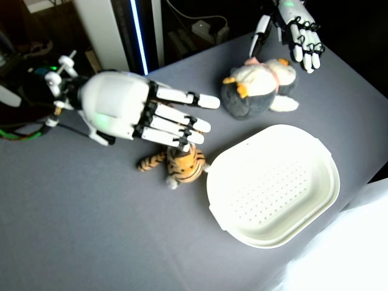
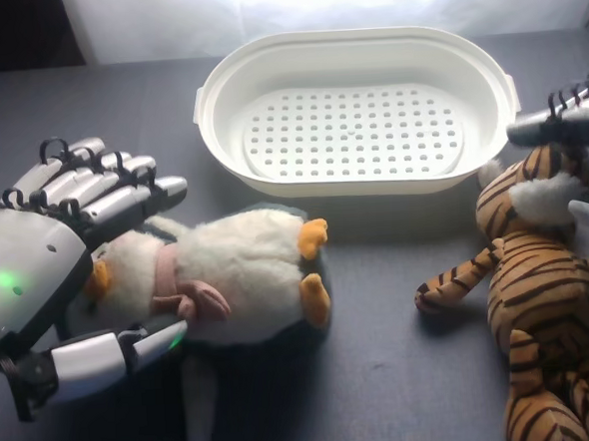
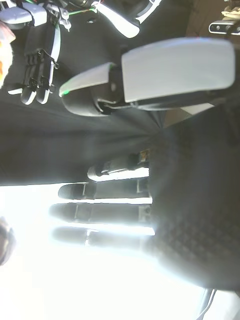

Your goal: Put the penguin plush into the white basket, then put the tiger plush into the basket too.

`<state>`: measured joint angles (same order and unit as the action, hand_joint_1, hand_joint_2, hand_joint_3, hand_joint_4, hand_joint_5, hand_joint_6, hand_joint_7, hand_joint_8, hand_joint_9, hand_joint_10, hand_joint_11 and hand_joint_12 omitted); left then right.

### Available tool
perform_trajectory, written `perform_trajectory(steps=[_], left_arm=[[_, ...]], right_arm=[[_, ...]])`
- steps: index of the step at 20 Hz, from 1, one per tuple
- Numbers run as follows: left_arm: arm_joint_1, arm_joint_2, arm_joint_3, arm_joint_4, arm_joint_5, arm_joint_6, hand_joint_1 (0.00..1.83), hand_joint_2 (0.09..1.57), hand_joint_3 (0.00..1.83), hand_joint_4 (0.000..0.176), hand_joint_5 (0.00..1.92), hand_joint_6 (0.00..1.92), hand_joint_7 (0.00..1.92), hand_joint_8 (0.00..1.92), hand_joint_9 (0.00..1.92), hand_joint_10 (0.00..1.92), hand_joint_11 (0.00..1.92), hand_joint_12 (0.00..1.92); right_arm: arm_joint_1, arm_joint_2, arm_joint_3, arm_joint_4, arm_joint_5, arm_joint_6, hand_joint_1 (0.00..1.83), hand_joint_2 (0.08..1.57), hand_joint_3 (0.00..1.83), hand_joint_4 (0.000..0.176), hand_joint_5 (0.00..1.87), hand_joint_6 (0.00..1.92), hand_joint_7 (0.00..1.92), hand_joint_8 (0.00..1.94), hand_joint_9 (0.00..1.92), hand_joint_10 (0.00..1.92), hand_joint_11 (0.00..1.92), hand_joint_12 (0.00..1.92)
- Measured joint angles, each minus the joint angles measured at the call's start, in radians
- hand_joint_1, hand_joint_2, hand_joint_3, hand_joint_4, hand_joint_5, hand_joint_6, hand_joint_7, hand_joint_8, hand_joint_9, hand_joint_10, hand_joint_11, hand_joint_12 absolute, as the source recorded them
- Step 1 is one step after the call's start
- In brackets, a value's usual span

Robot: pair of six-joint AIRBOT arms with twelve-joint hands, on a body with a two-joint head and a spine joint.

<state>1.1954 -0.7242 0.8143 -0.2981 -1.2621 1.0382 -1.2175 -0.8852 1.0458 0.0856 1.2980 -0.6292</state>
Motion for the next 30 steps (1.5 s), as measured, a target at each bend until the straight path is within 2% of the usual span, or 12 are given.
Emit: perform_trajectory(steps=[3, 10, 11, 12, 13, 14, 16, 17, 22, 23, 26, 30], left_arm=[[0.0, 0.021, -0.001, -0.035, 0.045, 0.074, 0.74, 0.87, 0.0, 0.171, 0.05, 0.0, 0.01, 0.0, 0.0, 0.0, 0.0, 0.01], [-0.084, -0.039, 0.063, -0.145, 0.306, 0.292, 0.86, 0.78, 0.01, 0.175, 0.13, 0.01, 0.07, 0.01, 0.13, 0.02, 0.07, 0.03], [-0.096, -0.053, 0.076, -0.151, 0.34, 0.292, 0.87, 0.81, 0.01, 0.134, 0.26, 0.01, 0.19, 0.01, 0.24, 0.02, 0.14, 0.07], [-0.111, -0.061, 0.088, -0.151, 0.359, 0.293, 0.95, 0.85, 0.01, 0.038, 0.51, 0.02, 0.46, 0.03, 0.48, 0.05, 0.3, 0.16], [-0.123, -0.065, 0.096, -0.15, 0.359, 0.292, 1.01, 0.92, 0.0, 0.0, 0.75, 0.03, 0.75, 0.04, 0.73, 0.1, 0.33, 0.86], [-0.131, -0.066, 0.099, -0.145, 0.357, 0.29, 1.14, 1.0, 0.0, 0.0, 1.12, 0.47, 1.07, 0.14, 0.81, 0.71, 0.43, 1.42], [-0.135, -0.07, 0.099, -0.146, 0.338, 0.288, 1.22, 1.03, 0.0, 0.0, 1.24, 0.45, 0.96, 1.35, 0.79, 1.65, 0.59, 1.87], [-0.138, -0.07, 0.099, -0.147, 0.331, 0.288, 1.2, 1.03, 0.0, 0.0, 1.18, 0.6, 0.93, 1.41, 0.79, 1.76, 0.66, 1.91], [-0.203, -0.003, 0.071, -0.023, 0.257, 0.204, 1.28, 1.07, 0.0, 0.0, 1.31, 0.12, 1.01, 1.17, 1.0, 1.03, 0.84, 1.49], [-0.234, -0.002, 0.08, -0.018, 0.216, 0.201, 1.22, 1.01, 0.0, 0.0, 1.3, 0.34, 0.98, 1.05, 0.95, 1.31, 0.85, 1.69], [-0.355, -0.051, 0.159, -0.048, 0.165, 0.225, 1.28, 1.03, 0.0, 0.0, 1.27, 0.3, 1.17, 0.85, 1.13, 0.54, 0.74, 1.28], [-0.586, -0.227, 0.395, -0.129, 0.453, 0.254, 1.3, 1.02, 0.0, 0.0, 1.32, 0.14, 1.19, 0.85, 1.17, 0.54, 0.87, 1.19]], right_arm=[[0.004, 0.0, 0.0, 0.0, 0.003, 0.0, 0.9, 1.31, 0.0, 0.0, 0.62, 0.0, 0.66, 0.0, 0.64, 0.0, 0.39, 0.59], [0.017, -0.003, 0.002, -0.001, 0.006, 0.0, 0.93, 1.3, 0.0, 0.0, 0.64, 0.01, 0.7, 0.01, 0.68, 0.01, 0.44, 0.53], [0.017, -0.003, 0.002, -0.002, 0.006, 0.0, 0.94, 1.3, 0.0, 0.0, 0.64, 0.01, 0.71, 0.01, 0.69, 0.01, 0.45, 0.53], [0.017, -0.003, 0.002, -0.003, 0.006, 0.0, 0.91, 1.31, 0.0, 0.0, 0.64, 0.0, 0.71, 0.01, 0.69, 0.01, 0.46, 0.52], [0.017, -0.003, 0.002, -0.002, 0.006, 0.0, 0.92, 1.3, 0.0, 0.0, 0.65, 0.0, 0.73, 0.01, 0.71, 0.01, 0.48, 0.52], [0.017, -0.003, 0.002, -0.002, 0.006, 0.0, 0.9, 1.3, 0.0, 0.0, 0.65, 0.0, 0.74, 0.01, 0.72, 0.01, 0.49, 0.52], [0.017, -0.003, 0.002, -0.001, 0.005, 0.0, 0.89, 1.3, 0.0, 0.0, 0.66, 0.01, 0.75, 0.01, 0.73, 0.02, 0.5, 0.52], [0.017, -0.003, 0.002, -0.002, 0.006, 0.0, 0.89, 1.3, 0.0, 0.0, 0.66, 0.01, 0.75, 0.01, 0.73, 0.01, 0.5, 0.52], [0.016, -0.003, 0.005, -0.002, 0.006, 0.0, 0.96, 1.31, 0.0, 0.0, 0.67, 0.0, 0.77, 0.0, 0.75, 0.0, 0.49, 0.56], [0.017, -0.003, 0.006, -0.002, 0.006, 0.0, 0.97, 1.31, 0.0, 0.0, 0.67, 0.0, 0.77, 0.0, 0.75, 0.0, 0.49, 0.56], [0.017, -0.003, 0.008, -0.002, 0.005, 0.0, 1.0, 1.3, 0.0, 0.0, 0.68, 0.0, 0.78, 0.0, 0.76, 0.0, 0.5, 0.57], [0.017, -0.003, 0.016, -0.004, 0.006, 0.001, 0.96, 1.31, 0.0, 0.0, 0.67, 0.0, 0.78, 0.0, 0.76, 0.0, 0.52, 0.56]])
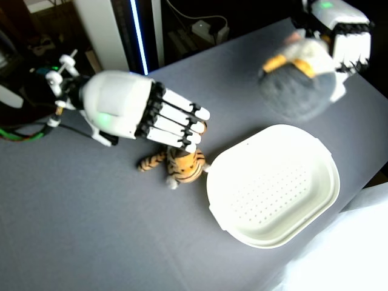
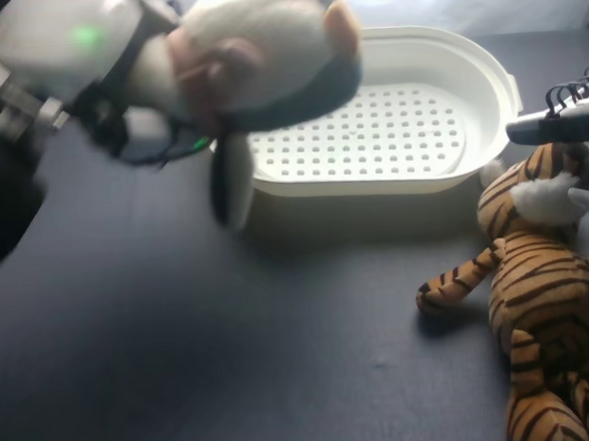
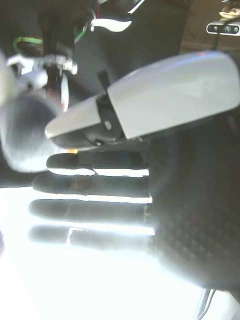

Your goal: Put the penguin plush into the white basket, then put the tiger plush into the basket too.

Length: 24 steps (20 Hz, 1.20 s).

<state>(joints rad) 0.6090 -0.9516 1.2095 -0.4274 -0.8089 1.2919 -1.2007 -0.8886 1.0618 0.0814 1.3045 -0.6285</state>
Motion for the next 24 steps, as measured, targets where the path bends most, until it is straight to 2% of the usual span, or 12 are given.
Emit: perform_trajectory(steps=[1, 2, 3, 4, 6, 8, 10, 15, 17, 19, 21, 24], left_arm=[[-0.029, -0.017, 0.025, 0.0, 0.048, 0.014, 1.28, 1.04, 0.0, 0.0, 1.19, 0.49, 1.2, 0.75, 1.19, 0.32, 0.88, 1.09], [-0.066, -0.037, 0.05, -0.015, 0.111, 0.055, 1.2, 1.05, 0.01, 0.0, 1.1, 0.73, 1.03, 0.31, 1.11, 0.16, 0.79, 0.99], [-0.087, -0.046, 0.057, -0.042, 0.15, 0.108, 1.25, 0.99, 0.0, 0.0, 0.93, 0.27, 0.98, 0.12, 1.05, 0.08, 0.73, 0.9], [-0.094, -0.048, 0.057, -0.064, 0.176, 0.16, 1.18, 0.96, 0.0, 0.0, 0.82, 0.07, 0.86, 0.03, 0.89, 0.01, 0.53, 0.85], [-0.089, -0.049, 0.057, -0.102, 0.225, 0.203, 1.05, 0.93, 0.0, 0.0, 0.57, 0.0, 0.55, 0.0, 0.49, 0.0, 0.15, 0.77], [-0.068, -0.041, 0.041, -0.11, 0.215, 0.203, 0.97, 0.91, 0.0, 0.104, 0.23, 0.0, 0.19, 0.0, 0.23, 0.0, 0.01, 0.91], [-0.04, -0.015, 0.008, -0.115, 0.183, 0.202, 0.94, 0.9, 0.0, 0.168, 0.09, 0.0, 0.03, 0.0, 0.09, 0.0, 0.0, 0.68], [0.029, 0.055, -0.133, -0.041, 0.005, 0.19, 0.91, 0.89, 0.0, 0.176, 0.04, 0.0, 0.0, 0.0, 0.0, 0.0, 0.0, 0.28], [0.05, 0.062, -0.146, -0.04, -0.017, 0.169, 0.81, 0.88, 0.0, 0.176, 0.0, 0.0, 0.0, 0.0, 0.0, 0.0, 0.0, 0.1], [0.147, 0.119, -0.216, 0.031, -0.163, 0.034, 0.8, 0.88, 0.0, 0.176, 0.0, 0.0, 0.0, 0.0, 0.0, 0.0, 0.0, 0.09], [0.2, 0.127, -0.236, 0.052, -0.243, -0.055, 0.8, 0.88, 0.0, 0.176, 0.0, 0.0, 0.0, 0.0, 0.0, 0.0, 0.0, 0.09], [0.264, 0.148, -0.266, 0.108, -0.359, -0.166, 0.8, 0.81, 0.0, 0.176, 0.0, 0.0, 0.0, 0.0, 0.0, 0.0, 0.0, 0.0]], right_arm=[[0.0, 0.0, 0.003, -0.004, 0.0, 0.0, 0.94, 1.32, 0.0, 0.0, 0.67, 0.0, 0.78, 0.0, 0.76, 0.0, 0.52, 0.57], [0.002, 0.0, 0.004, -0.004, -0.003, 0.0, 0.97, 1.3, 0.0, 0.0, 0.67, 0.0, 0.78, 0.0, 0.77, 0.0, 0.52, 0.57], [0.002, 0.0, 0.004, -0.005, -0.002, 0.0, 0.99, 1.3, 0.0, 0.0, 0.67, 0.0, 0.78, 0.0, 0.77, 0.0, 0.5, 0.61], [0.002, 0.0, 0.005, -0.011, 0.001, 0.0, 0.97, 1.3, 0.0, 0.0, 0.67, 0.0, 0.79, 0.0, 0.78, 0.01, 0.51, 0.63], [0.002, 0.0, 0.005, -0.014, -0.001, 0.0, 0.98, 1.29, 0.0, 0.0, 0.67, 0.0, 0.79, 0.0, 0.78, 0.0, 0.5, 0.63], [0.002, 0.0, 0.005, -0.016, 0.0, 0.0, 1.02, 1.29, 0.0, 0.0, 0.64, 0.0, 0.76, 0.0, 0.74, 0.0, 0.44, 0.61], [0.002, 0.0, 0.004, -0.021, 0.0, 0.011, 0.97, 1.29, 0.0, 0.0, 0.64, 0.0, 0.73, 0.0, 0.71, 0.0, 0.45, 0.6], [0.0, 0.021, -0.04, -0.079, 0.058, 0.031, 0.92, 1.27, 0.0, 0.0, 0.55, 0.0, 0.63, 0.0, 0.7, 0.0, 0.51, 0.61], [-0.003, 0.024, -0.042, -0.081, 0.074, 0.031, 0.72, 1.21, 0.0, 0.056, 0.34, 0.0, 0.45, 0.0, 0.56, 0.0, 0.43, 0.65], [-0.053, 0.051, -0.062, -0.101, 0.074, 0.031, 0.71, 1.21, 0.0, 0.062, 0.33, 0.0, 0.44, 0.0, 0.55, 0.0, 0.4, 0.71], [-0.076, 0.053, -0.07, -0.1, 0.051, 0.035, 0.71, 1.21, 0.0, 0.061, 0.33, 0.0, 0.44, 0.0, 0.55, 0.0, 0.4, 0.71], [-0.09, 0.043, -0.071, -0.123, -0.02, 0.048, 0.68, 1.15, 0.0, 0.002, 0.32, 0.0, 0.47, 0.0, 0.57, 0.0, 0.37, 0.77]])
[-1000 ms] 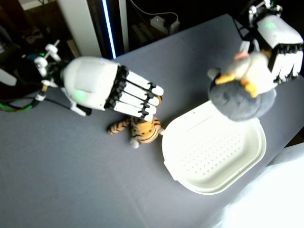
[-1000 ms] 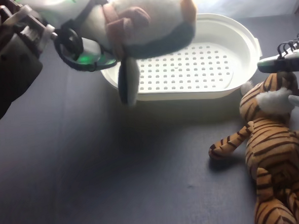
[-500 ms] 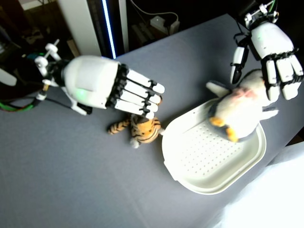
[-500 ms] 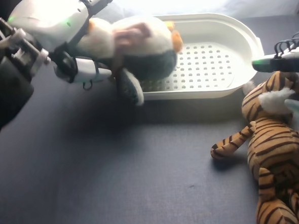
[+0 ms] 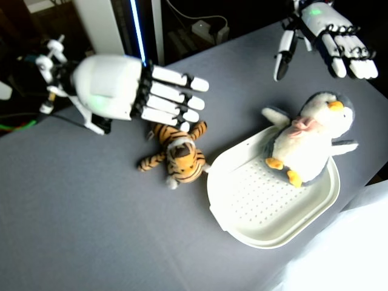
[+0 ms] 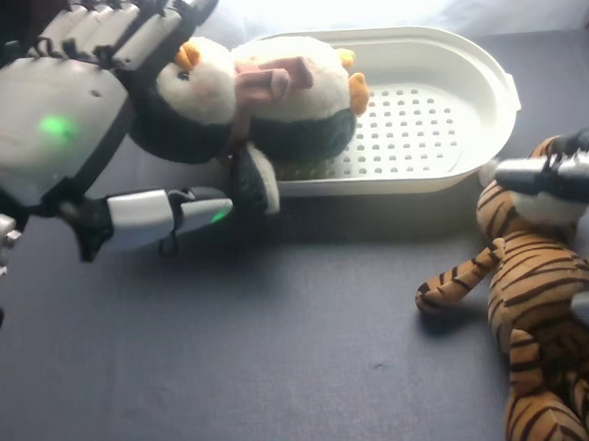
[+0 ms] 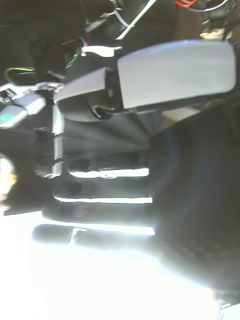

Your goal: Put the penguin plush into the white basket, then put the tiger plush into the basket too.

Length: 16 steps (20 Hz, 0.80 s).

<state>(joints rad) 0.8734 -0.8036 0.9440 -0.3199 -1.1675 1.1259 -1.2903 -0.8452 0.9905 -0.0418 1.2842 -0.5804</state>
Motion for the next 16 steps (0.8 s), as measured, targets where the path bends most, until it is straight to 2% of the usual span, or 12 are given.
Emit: perform_trajectory(steps=[1, 2, 5, 6, 7, 8, 9, 10, 11, 12, 15, 16], left_arm=[[0.024, 0.006, -0.012, 0.017, -0.045, -0.03, 0.86, 0.79, 0.0, 0.176, 0.0, 0.0, 0.0, 0.0, 0.0, 0.0, 0.0, 0.0], [0.047, 0.011, -0.023, 0.028, -0.082, -0.043, 0.87, 0.79, 0.0, 0.176, 0.0, 0.0, 0.0, 0.0, 0.0, 0.0, 0.0, 0.0], [0.081, 0.019, -0.043, 0.021, -0.119, -0.047, 0.93, 0.79, 0.0, 0.176, 0.0, 0.0, 0.0, 0.0, 0.0, 0.0, 0.0, 0.0], [0.093, 0.022, -0.047, 0.023, -0.143, -0.057, 0.92, 0.81, 0.0, 0.176, 0.0, 0.0, 0.0, 0.0, 0.0, 0.0, 0.0, 0.0], [0.102, 0.023, -0.047, 0.022, -0.156, -0.063, 0.92, 0.81, 0.0, 0.176, 0.0, 0.0, 0.0, 0.0, 0.0, 0.0, 0.0, 0.0], [0.113, 0.023, -0.05, 0.016, -0.172, -0.074, 0.92, 0.81, 0.0, 0.176, 0.0, 0.0, 0.0, 0.0, 0.0, 0.0, 0.0, 0.0], [0.122, 0.023, -0.054, 0.009, -0.181, -0.077, 0.93, 0.82, 0.0, 0.176, 0.0, 0.0, 0.0, 0.0, 0.0, 0.0, 0.0, 0.0], [0.129, 0.023, -0.058, 0.01, -0.188, -0.08, 0.92, 0.81, 0.0, 0.176, 0.0, 0.0, 0.0, 0.0, 0.0, 0.0, 0.0, 0.0], [0.133, 0.022, -0.058, 0.008, -0.19, -0.08, 0.94, 0.81, 0.0, 0.176, 0.0, 0.0, 0.0, 0.0, 0.0, 0.0, 0.0, 0.0], [0.135, 0.023, -0.058, 0.006, -0.197, -0.08, 0.94, 0.8, 0.0, 0.176, 0.0, 0.0, 0.0, 0.0, 0.0, 0.0, 0.0, 0.0], [0.143, 0.022, -0.058, -0.004, -0.209, -0.084, 0.94, 0.8, 0.0, 0.176, 0.0, 0.0, 0.0, 0.0, 0.0, 0.0, 0.0, 0.0], [0.143, 0.023, -0.058, -0.006, -0.211, -0.084, 0.94, 0.81, 0.0, 0.176, 0.0, 0.0, 0.0, 0.0, 0.0, 0.0, 0.0, 0.0]], right_arm=[[0.0, -0.008, 0.002, -0.005, -0.032, 0.0, 0.7, 1.13, 0.0, 0.025, 0.3, 0.0, 0.45, 0.0, 0.55, 0.0, 0.39, 0.64], [0.0, -0.014, 0.006, -0.018, -0.068, 0.0, 0.7, 1.13, 0.0, 0.03, 0.29, 0.0, 0.44, 0.0, 0.55, 0.0, 0.41, 0.55], [0.015, -0.031, 0.017, -0.047, -0.161, 0.002, 0.75, 1.13, 0.0, 0.018, 0.32, 0.01, 0.46, 0.01, 0.55, 0.0, 0.41, 0.52], [0.023, -0.039, 0.028, -0.051, -0.182, 0.002, 0.86, 1.11, 0.0, 0.002, 0.36, 0.0, 0.5, 0.0, 0.61, 0.01, 0.42, 0.7], [0.023, -0.044, 0.036, -0.05, -0.192, 0.002, 0.86, 1.11, 0.0, 0.002, 0.36, 0.0, 0.5, 0.0, 0.61, 0.01, 0.42, 0.7], [0.034, -0.058, 0.052, -0.051, -0.221, 0.002, 0.94, 1.1, 0.0, 0.0, 0.4, 0.0, 0.55, 0.0, 0.67, 0.02, 0.42, 0.87], [0.045, -0.072, 0.064, -0.05, -0.24, 0.001, 1.16, 1.09, 0.0, 0.0, 0.57, 0.01, 0.67, 0.02, 0.86, 0.11, 0.55, 1.01], [0.064, -0.086, 0.076, -0.057, -0.259, 0.001, 1.43, 1.14, 0.0, 0.0, 0.77, 0.94, 0.77, 1.14, 0.82, 0.98, 0.72, 1.32], [0.079, -0.095, 0.085, -0.067, -0.273, 0.005, 1.58, 1.15, 0.0, 0.0, 0.66, 0.97, 0.67, 1.3, 0.78, 1.34, 0.77, 1.5], [0.097, -0.109, 0.095, -0.08, -0.288, 0.003, 1.5, 1.22, 0.0, 0.0, 0.64, 1.1, 0.62, 1.42, 0.75, 1.53, 0.77, 1.5], [0.121, -0.119, 0.104, -0.087, -0.323, -0.015, 1.47, 1.24, 0.0, 0.0, 0.64, 1.26, 0.6, 1.49, 0.71, 1.62, 0.78, 1.55], [0.123, -0.119, 0.106, -0.088, -0.325, -0.015, 1.35, 1.29, 0.01, 0.0, 0.71, 1.4, 0.52, 1.54, 0.64, 1.72, 0.79, 1.69]])
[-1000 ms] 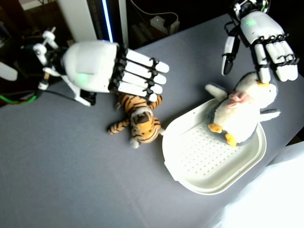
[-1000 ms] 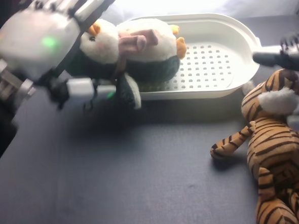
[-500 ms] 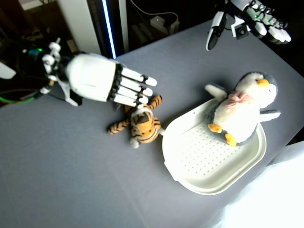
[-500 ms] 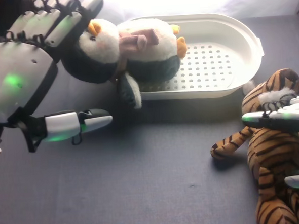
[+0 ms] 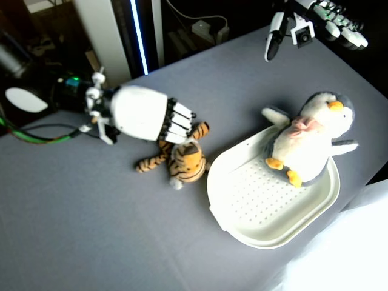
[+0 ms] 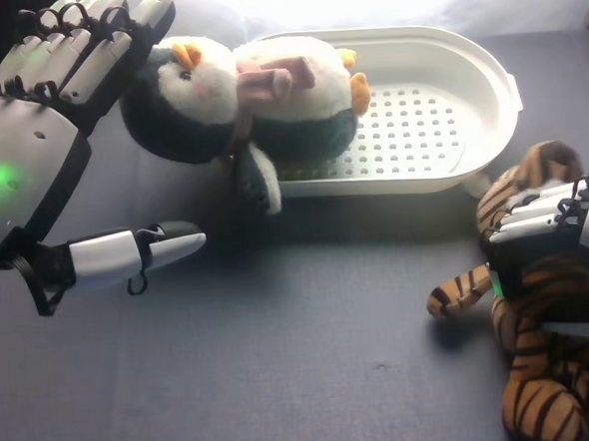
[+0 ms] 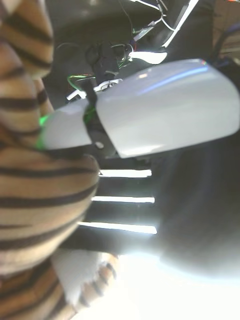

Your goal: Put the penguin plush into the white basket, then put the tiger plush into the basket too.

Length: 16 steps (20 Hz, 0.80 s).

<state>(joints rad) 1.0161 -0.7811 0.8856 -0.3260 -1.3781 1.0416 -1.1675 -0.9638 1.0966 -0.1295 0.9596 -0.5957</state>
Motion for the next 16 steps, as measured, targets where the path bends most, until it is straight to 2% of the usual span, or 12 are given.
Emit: perform_trajectory(steps=[1, 2, 3, 4, 5, 7, 10, 12, 13, 14, 15, 16], left_arm=[[0.001, 0.0, 0.0, 0.001, -0.004, 0.0, 0.96, 0.8, 0.0, 0.172, 0.0, 0.0, 0.0, 0.0, 0.0, 0.0, 0.0, 0.0], [0.01, 0.0, -0.002, 0.003, -0.01, -0.005, 0.95, 0.8, 0.0, 0.172, 0.0, 0.0, 0.0, 0.0, 0.0, 0.0, 0.0, 0.0], [0.018, 0.0, -0.003, 0.006, -0.011, -0.01, 0.94, 0.82, 0.0, 0.169, 0.0, 0.0, 0.0, 0.0, 0.0, 0.0, 0.0, 0.0], [0.029, 0.002, -0.009, 0.001, -0.012, -0.015, 0.94, 0.82, 0.0, 0.172, 0.0, 0.0, 0.0, 0.0, 0.0, 0.0, 0.0, 0.0], [0.036, 0.003, -0.01, -0.006, -0.014, -0.016, 0.94, 0.82, 0.0, 0.172, 0.0, 0.0, 0.0, 0.0, 0.0, 0.0, 0.0, 0.0], [0.04, 0.006, -0.01, -0.01, -0.028, -0.016, 0.94, 0.82, 0.0, 0.163, 0.0, 0.0, 0.0, 0.0, 0.0, 0.0, 0.0, 0.0], [0.04, 0.007, -0.014, 0.007, -0.043, -0.019, 0.92, 0.81, 0.0, 0.164, 0.0, 0.0, 0.0, 0.0, 0.0, 0.0, 0.0, 0.0], [0.04, 0.007, -0.014, -0.008, -0.047, -0.019, 0.91, 0.8, 0.0, 0.165, 0.0, 0.0, 0.0, 0.0, 0.0, 0.0, 0.0, 0.0], [0.041, 0.007, -0.014, -0.01, -0.047, -0.018, 0.91, 0.81, 0.0, 0.168, 0.0, 0.0, 0.0, 0.0, 0.0, 0.0, 0.0, 0.0], [0.042, 0.007, -0.014, -0.01, -0.047, -0.018, 0.91, 0.81, 0.0, 0.171, 0.0, 0.0, 0.0, 0.0, 0.0, 0.0, 0.0, 0.0], [0.045, 0.007, -0.014, -0.009, -0.047, -0.019, 0.92, 0.8, 0.0, 0.166, 0.0, 0.0, 0.0, 0.0, 0.0, 0.0, 0.0, 0.0], [0.047, 0.007, -0.014, -0.002, -0.047, -0.02, 0.94, 0.8, 0.0, 0.145, 0.0, 0.0, 0.0, 0.0, 0.0, 0.0, 0.0, 0.0]], right_arm=[[0.006, 0.0, 0.0, 0.001, -0.005, 0.0, 1.3, 1.34, 0.01, 0.0, 0.63, 1.6, 0.53, 1.7, 0.65, 1.88, 0.84, 1.87], [0.012, 0.0, 0.0, 0.001, 0.002, 0.001, 1.42, 1.34, 0.01, 0.0, 0.58, 1.76, 0.45, 1.71, 0.58, 1.89, 0.86, 1.91], [0.012, 0.007, -0.004, 0.002, 0.006, 0.011, 1.29, 1.37, 0.01, 0.0, 0.52, 1.89, 0.49, 1.77, 0.67, 1.92, 0.86, 1.92], [0.007, 0.037, -0.027, 0.01, 0.019, 0.008, 1.08, 1.35, 0.0, 0.006, 0.61, 1.58, 0.55, 1.69, 0.67, 1.82, 0.81, 1.88], [0.003, 0.055, -0.037, 0.012, 0.046, 0.008, 1.08, 1.35, 0.0, 0.006, 0.61, 1.58, 0.55, 1.69, 0.67, 1.82, 0.81, 1.88], [0.019, 0.09, -0.048, 0.037, 0.192, 0.0, 1.14, 1.27, 0.0, 0.006, 0.75, 1.4, 0.66, 1.48, 0.61, 1.45, 0.63, 1.53], [0.135, 0.079, -0.012, 0.093, 0.323, -0.058, 1.32, 1.26, 0.0, 0.0, 0.76, 1.37, 0.6, 1.5, 0.66, 1.58, 0.67, 1.62], [0.23, 0.024, 0.049, 0.132, 0.312, -0.066, 1.43, 1.28, 0.0, 0.0, 0.62, 1.6, 0.59, 1.6, 0.57, 1.64, 0.4, 1.67], [0.269, 0.002, 0.079, 0.126, 0.274, -0.066, 1.33, 1.28, 0.0, 0.0, 0.62, 1.69, 0.63, 1.59, 0.51, 1.8, 0.48, 1.87], [0.31, -0.022, 0.106, 0.116, 0.228, -0.066, 1.31, 1.3, 0.01, 0.0, 0.69, 1.59, 0.56, 1.62, 0.54, 1.69, 0.46, 1.91], [0.376, -0.064, 0.154, 0.102, 0.158, -0.065, 1.33, 1.25, 0.0, 0.0, 0.79, 1.46, 0.64, 1.44, 0.64, 1.51, 0.5, 1.73], [0.425, -0.095, 0.192, 0.101, 0.097, -0.066, 1.33, 1.23, 0.0, 0.0, 0.85, 1.32, 0.65, 1.46, 0.67, 1.48, 0.53, 1.65]])
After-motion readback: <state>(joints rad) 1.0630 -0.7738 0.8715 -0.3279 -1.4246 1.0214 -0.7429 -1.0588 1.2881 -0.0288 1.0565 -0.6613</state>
